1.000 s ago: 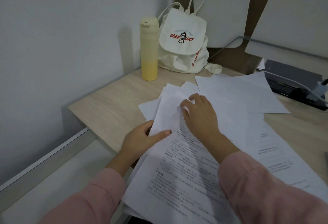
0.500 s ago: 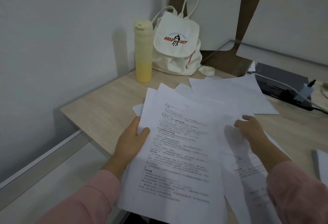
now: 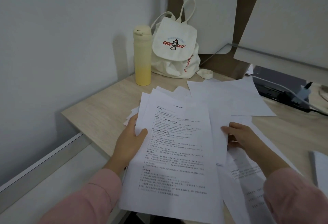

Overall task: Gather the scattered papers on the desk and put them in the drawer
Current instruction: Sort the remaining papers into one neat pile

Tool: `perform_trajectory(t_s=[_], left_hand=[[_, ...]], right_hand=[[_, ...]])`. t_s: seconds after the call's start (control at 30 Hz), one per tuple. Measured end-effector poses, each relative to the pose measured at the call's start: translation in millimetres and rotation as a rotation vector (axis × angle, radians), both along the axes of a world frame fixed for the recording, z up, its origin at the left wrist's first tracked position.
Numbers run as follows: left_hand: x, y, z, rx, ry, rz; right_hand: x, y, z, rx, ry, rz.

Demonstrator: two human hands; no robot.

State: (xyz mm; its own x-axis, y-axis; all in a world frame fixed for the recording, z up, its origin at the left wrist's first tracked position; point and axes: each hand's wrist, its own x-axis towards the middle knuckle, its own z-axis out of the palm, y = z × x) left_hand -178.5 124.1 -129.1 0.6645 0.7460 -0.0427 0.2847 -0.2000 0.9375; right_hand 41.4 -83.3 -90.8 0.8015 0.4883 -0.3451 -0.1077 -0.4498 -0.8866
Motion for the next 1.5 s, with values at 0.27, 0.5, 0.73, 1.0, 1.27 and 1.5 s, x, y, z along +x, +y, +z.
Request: perform_trajectory(t_s=[0.27, 0.5, 0.73, 1.0, 1.27, 1.5], left_hand=[[1, 1, -1, 0.038, -0.013, -0.002], [0, -11, 9, -0.063, -0.16, 0.07], [3, -56, 21, -0.379, -0.272, 0.092], [6, -71, 7, -0.242, -0.079, -0.029], [7, -71, -6, -0.008, -0.063, -0.06], [7, -69, -9, -0.001, -0.069, -0.05]], right_hand=[[17, -27, -3, 0.005, -0.359, -0.267], [-3, -74, 45, 0.226, -0.634, -0.587], [-74, -83, 62, 0.215, -1.184, -0.152], [-116, -76, -24, 0.055, -1.266, 0.513], [-107, -77, -36, 0.02, -0.775, 0.493], [-107, -78, -33, -0.099, -0.765, 0.637]])
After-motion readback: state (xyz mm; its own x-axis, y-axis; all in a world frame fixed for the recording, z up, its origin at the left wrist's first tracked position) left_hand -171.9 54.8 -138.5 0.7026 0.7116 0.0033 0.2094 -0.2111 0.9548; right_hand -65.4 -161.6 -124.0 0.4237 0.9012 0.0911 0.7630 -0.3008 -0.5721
